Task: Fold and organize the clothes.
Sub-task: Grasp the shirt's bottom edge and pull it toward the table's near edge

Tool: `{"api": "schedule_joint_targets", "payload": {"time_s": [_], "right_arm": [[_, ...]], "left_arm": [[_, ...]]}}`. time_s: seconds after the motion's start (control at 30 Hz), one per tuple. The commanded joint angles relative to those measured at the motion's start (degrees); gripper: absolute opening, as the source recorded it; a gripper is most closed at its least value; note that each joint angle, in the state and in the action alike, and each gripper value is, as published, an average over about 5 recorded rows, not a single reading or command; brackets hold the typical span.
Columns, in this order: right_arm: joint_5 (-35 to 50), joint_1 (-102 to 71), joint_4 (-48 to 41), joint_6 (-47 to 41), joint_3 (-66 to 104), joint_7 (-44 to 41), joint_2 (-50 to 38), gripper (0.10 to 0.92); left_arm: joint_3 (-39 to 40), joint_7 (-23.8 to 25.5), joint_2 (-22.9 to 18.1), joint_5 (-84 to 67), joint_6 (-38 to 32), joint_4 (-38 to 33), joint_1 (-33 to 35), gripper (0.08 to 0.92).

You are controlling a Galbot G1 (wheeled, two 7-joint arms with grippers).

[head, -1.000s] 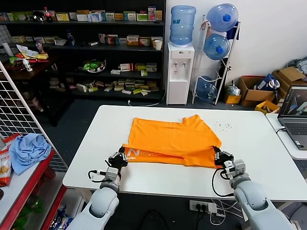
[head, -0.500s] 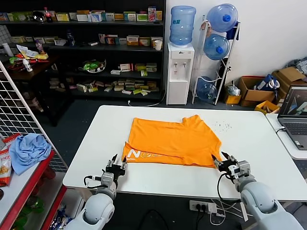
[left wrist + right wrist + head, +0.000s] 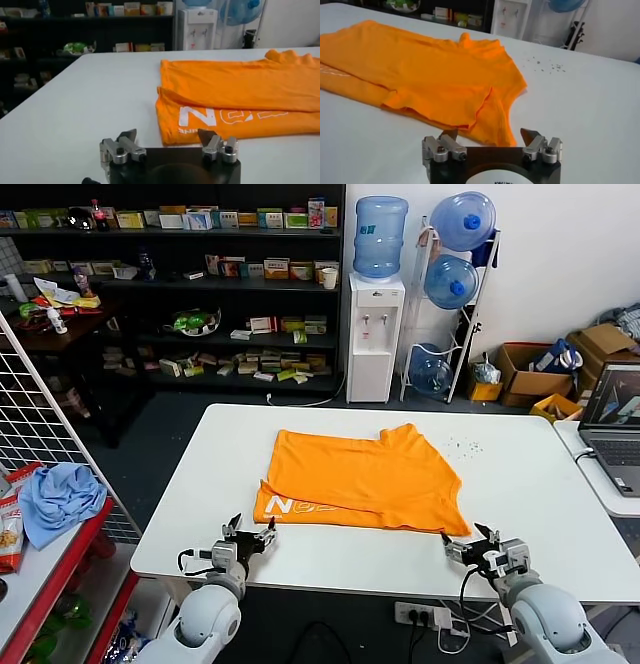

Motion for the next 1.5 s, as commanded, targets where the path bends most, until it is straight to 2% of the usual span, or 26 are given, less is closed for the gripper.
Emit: {"api": "schedule_joint_targets", "payload": {"time_s": [0.03, 0.17, 0.5, 0.63, 0.77, 0.9, 1.0, 1.5], "right_arm": [[0.16, 0.34, -1.74, 0.59, 0.26, -0.19, 0.64, 0.761], [0.16, 0.31, -2.07, 0.71, 0.12, -0.11, 0.7, 0.64], [0.17, -0.3, -2.35, 0.54, 0.15, -0.29, 0.36, 0.345], [0.29, -1.6, -0.04, 0.03, 0.57, 0.34, -0.66, 0.224], [0.7, -3.18, 3.15, -1.1, 1.03, 1.36, -1.96, 0.137], [1.37, -5.03, 6.35, -2.46, 1.53, 2.41, -3.13, 0.125], [1.64, -6.76, 8.3, -3.3, 2.06, 2.95, -3.92, 0.125], [0.34, -18.33, 15.92, -5.15, 4.73, 4.74, -5.77, 0.125]], "left_arm": [[0.28, 0.03, -0.11, -2.13, 0.77, 1.79, -2.74, 0.82], [0.58, 0.13, 0.15, -2.2, 0.31, 2.05, -3.12, 0.749], [0.62, -0.02, 1.07, -2.72, 0.36, -0.25, -1.14, 0.455], [0.51, -0.18, 1.44, -3.07, 0.58, -1.33, 0.01, 0.342], [0.38, -0.48, 2.3, -3.95, 1.12, -3.35, 1.61, 0.23], [0.35, -0.86, 3.41, -4.79, 1.67, -6.49, 3.95, 0.12], [0.33, -1.09, 4.17, -5.06, 1.93, -9.0, 6.0, 0.089], [-1.18, -2.02, 9.71, -4.99, 3.63, -19.7, 16.45, 0.089]]}}
